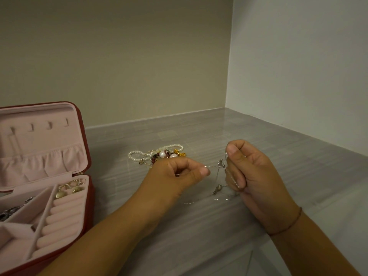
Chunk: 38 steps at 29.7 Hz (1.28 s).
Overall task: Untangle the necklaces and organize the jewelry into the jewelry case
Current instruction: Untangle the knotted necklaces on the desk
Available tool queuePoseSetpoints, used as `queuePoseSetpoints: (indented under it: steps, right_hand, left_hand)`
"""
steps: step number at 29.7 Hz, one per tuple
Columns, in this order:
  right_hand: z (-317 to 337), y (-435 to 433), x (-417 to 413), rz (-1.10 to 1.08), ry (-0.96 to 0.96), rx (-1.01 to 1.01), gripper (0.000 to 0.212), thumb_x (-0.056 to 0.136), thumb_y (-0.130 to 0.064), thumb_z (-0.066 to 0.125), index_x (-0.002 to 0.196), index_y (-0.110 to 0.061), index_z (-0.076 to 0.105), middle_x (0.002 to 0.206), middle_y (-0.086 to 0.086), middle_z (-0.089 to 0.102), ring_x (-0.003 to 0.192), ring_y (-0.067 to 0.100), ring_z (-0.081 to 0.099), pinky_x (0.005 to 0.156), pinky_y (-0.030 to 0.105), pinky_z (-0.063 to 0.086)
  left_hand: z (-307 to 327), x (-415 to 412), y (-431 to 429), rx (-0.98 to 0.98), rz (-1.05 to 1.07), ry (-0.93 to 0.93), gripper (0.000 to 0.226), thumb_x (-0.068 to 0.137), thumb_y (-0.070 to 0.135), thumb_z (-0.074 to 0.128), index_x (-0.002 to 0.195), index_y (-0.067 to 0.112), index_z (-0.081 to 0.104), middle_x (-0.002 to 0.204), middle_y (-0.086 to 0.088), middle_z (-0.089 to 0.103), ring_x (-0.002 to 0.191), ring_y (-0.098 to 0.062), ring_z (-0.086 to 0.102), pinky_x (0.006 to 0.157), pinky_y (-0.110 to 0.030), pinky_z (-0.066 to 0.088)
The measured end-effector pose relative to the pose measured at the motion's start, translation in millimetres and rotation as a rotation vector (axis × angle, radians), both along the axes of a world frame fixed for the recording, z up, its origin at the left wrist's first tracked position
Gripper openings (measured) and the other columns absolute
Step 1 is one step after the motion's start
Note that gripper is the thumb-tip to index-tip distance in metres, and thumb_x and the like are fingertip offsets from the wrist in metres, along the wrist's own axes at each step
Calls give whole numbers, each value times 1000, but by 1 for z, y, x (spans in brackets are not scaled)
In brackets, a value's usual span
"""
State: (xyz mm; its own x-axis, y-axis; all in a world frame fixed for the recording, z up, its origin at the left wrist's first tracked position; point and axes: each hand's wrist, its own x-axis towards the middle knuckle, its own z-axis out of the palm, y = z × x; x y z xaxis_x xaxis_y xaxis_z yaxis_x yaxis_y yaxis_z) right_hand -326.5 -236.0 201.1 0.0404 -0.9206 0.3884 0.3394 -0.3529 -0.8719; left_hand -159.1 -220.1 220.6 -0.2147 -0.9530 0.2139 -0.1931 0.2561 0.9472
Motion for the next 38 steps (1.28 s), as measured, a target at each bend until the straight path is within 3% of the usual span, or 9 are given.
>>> queuePoseSetpoints:
  steps: [9,11,13,16,19,25,30,35,38]
  right_hand:
    - [3,-3,-1,-58,26,19,15,79,-29,59,81,-14,55,37,-2,32,35,8,22,39,21,21]
    - [8,-3,0,-95,72,11,16,79,-31,59,81,-16,56,37,-2,33,36,9,22,40,23,21]
    - [15,-2,2,-117,138,-17,15,79,-33,60,80,-18,58,37,-2,35,37,10,24,41,23,24]
    - [30,0,8,-122,213,-72,14,81,-32,60,81,-18,59,37,-3,37,36,9,28,42,18,30]
    - [43,3,15,-104,272,-110,13,80,-32,61,79,-19,60,36,-4,38,34,8,29,42,16,31]
    - [56,9,22,-77,355,-133,19,78,-33,61,84,-14,60,36,-3,37,33,8,28,41,17,29]
    - [63,6,16,-144,376,-120,24,75,-35,62,83,-13,61,35,-4,37,34,8,27,41,18,28]
    - [65,4,10,-184,388,-94,24,71,-34,65,79,-12,63,36,-4,38,34,7,28,40,15,28]
    - [66,5,9,-145,409,-94,22,68,-33,67,75,-12,65,40,-5,39,38,6,30,40,14,27]
  left_hand:
    - [-1,2,-5,-122,-5,2,33,93,5,54,71,25,69,53,5,48,40,-6,35,45,-11,30]
    - [-4,3,-5,-182,27,-93,25,89,16,62,77,33,75,62,-3,58,55,-22,50,58,-21,42]
    - [-4,1,-2,-180,55,-94,9,80,32,72,84,40,76,62,12,55,61,-11,50,72,-27,45]
    - [-3,-2,1,-130,76,-43,31,59,50,73,88,40,75,79,32,65,87,8,58,84,-15,42]
    - [-1,-4,-1,-118,89,52,34,53,48,77,85,36,76,97,23,71,110,-3,60,96,-22,44]
    - [2,-2,-1,-134,114,166,24,56,46,78,76,32,77,85,10,74,97,-17,66,99,-36,47]
    - [8,2,1,-36,54,289,19,65,41,70,69,23,75,63,-4,47,51,-4,43,54,-10,37]
    - [9,3,-2,-32,12,321,19,62,46,62,62,29,70,97,13,66,86,3,57,85,-19,39]
    - [7,3,-6,-2,6,394,16,69,38,63,67,23,68,87,8,69,85,-3,60,90,-27,43]
